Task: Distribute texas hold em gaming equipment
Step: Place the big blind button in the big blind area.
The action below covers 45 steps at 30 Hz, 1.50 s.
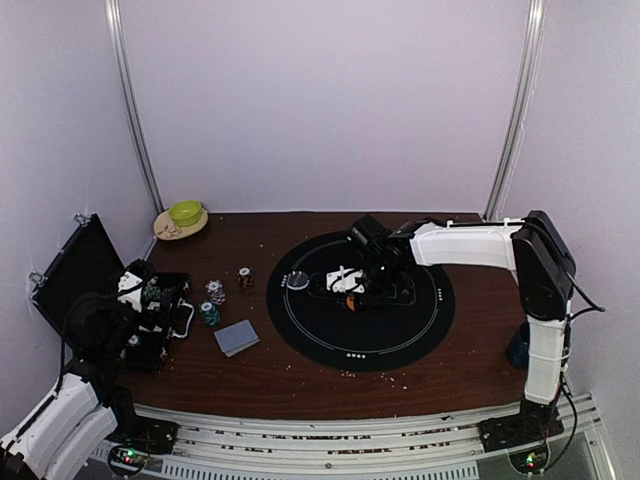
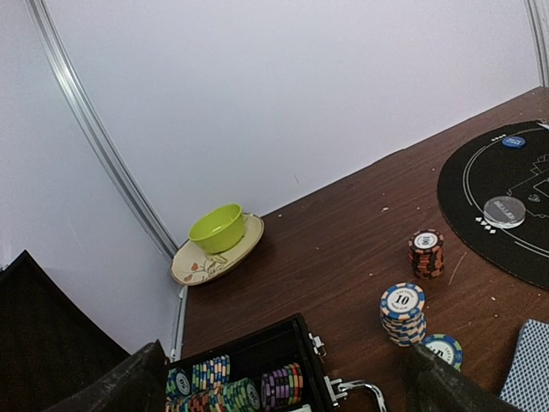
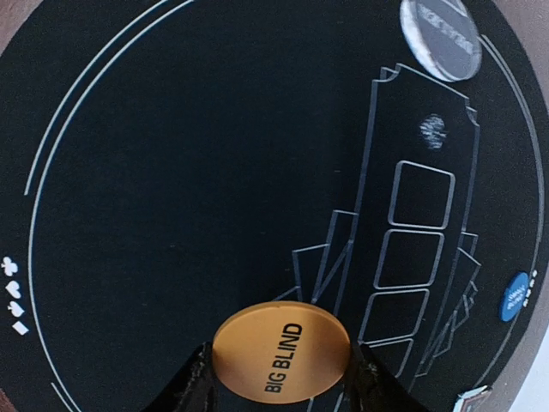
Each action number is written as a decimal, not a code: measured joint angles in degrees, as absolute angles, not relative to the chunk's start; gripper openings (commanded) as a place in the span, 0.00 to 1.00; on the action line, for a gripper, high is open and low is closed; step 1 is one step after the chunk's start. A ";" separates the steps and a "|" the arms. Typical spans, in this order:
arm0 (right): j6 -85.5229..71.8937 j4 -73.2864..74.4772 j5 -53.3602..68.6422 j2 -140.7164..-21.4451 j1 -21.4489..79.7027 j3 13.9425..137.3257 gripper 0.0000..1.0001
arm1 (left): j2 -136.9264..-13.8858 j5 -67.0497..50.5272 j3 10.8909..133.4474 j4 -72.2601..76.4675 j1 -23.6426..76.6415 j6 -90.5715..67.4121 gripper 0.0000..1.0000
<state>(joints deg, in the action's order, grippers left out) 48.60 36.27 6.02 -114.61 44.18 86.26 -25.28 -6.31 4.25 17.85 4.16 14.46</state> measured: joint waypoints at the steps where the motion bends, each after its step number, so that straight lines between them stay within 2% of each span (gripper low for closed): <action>1: 48.93 36.56 6.76 -114.61 44.27 85.60 0.46 | -25.08 -6.46 4.16 17.85 4.16 14.46 0.98; 13: 52.36 43.90 12.86 -116.71 45.25 86.39 0.48 | -23.81 -7.77 3.95 17.82 4.16 14.57 0.98; 34: 52.75 45.65 12.32 -118.74 50.26 86.63 0.52 | -21.26 -8.51 3.11 17.47 4.16 15.14 0.98; 38: 52.71 45.63 11.75 -118.74 50.37 86.63 0.56 | -21.26 -8.69 3.11 17.45 4.16 15.14 0.98; 45: 52.62 45.17 11.20 -118.74 50.39 86.63 0.69 | -21.26 -8.80 3.11 17.45 4.16 15.14 0.98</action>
<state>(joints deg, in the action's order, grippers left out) 52.62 45.17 11.20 -118.74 50.39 86.63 -21.26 -8.80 3.11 17.45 4.16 15.14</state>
